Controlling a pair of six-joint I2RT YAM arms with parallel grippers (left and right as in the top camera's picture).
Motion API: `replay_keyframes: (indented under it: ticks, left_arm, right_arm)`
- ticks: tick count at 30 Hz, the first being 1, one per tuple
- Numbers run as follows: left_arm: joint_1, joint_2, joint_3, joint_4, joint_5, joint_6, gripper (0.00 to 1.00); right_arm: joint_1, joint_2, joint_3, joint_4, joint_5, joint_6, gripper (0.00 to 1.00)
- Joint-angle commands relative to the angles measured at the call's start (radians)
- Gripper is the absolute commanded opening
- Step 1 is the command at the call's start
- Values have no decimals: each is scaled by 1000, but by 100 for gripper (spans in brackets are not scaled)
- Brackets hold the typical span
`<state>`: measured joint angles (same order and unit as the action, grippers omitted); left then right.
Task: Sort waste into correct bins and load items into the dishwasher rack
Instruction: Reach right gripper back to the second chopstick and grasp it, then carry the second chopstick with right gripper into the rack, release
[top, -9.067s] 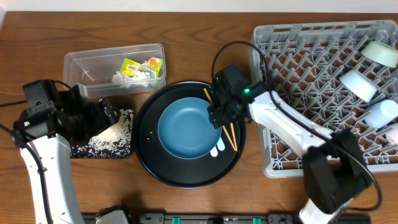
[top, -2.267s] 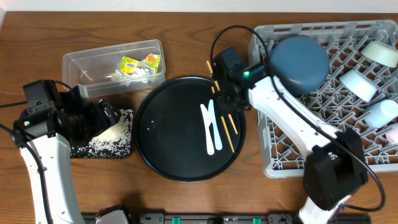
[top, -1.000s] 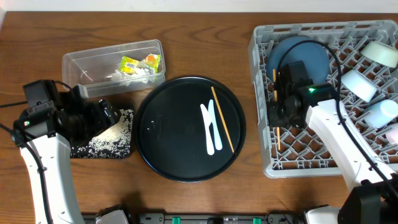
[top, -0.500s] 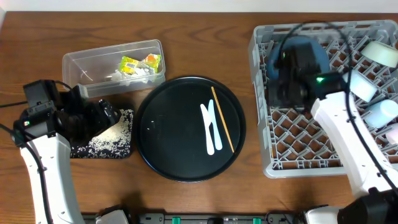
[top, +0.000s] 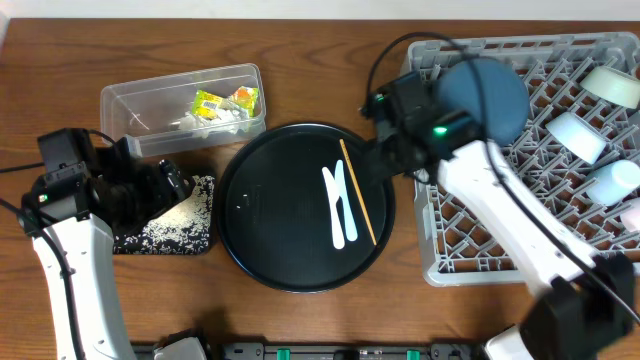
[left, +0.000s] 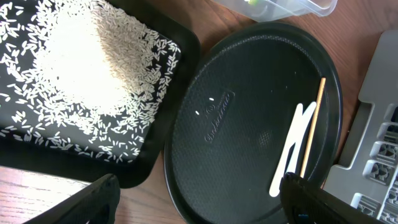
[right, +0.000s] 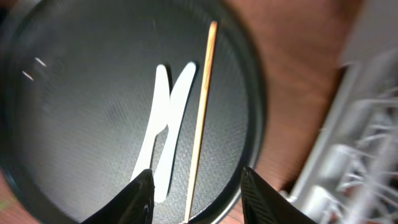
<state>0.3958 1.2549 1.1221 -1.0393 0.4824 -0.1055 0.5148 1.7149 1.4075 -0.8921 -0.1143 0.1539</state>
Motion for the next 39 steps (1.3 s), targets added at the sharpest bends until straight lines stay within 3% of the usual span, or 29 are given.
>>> replay_keyframes:
  ticks: [1,9,16,20,21,24,32,39]
  left_arm:
    - [4,6,12,0,-8,-5,83]
    - [4,6,12,0,-8,-5,83]
    - [4,6,12,0,-8,-5,83]
    - [4,6,12,0,-8,-5,84]
    - [4,6,12,0,-8,-5,84]
    - [4,6,12,0,-8,-5,83]
    - [4,6,12,0,-8,-5,83]
    - [4,6,12,-1,-8,-5,84]
  right_arm:
    - [37,87,-15,7,16,32,41]
    - [82,260,-15,26,47,89,37]
    - [93,349,-15,41,66,109,26]
    - [93,368,-16,43,102,115,25]
    - [93,371,-16,43,117,120,22]
    - [93,372,-16,43,126,119,1]
    - [90,341,27,-26,126,122,1]
    - [67,166,92,-50,126,122,1]
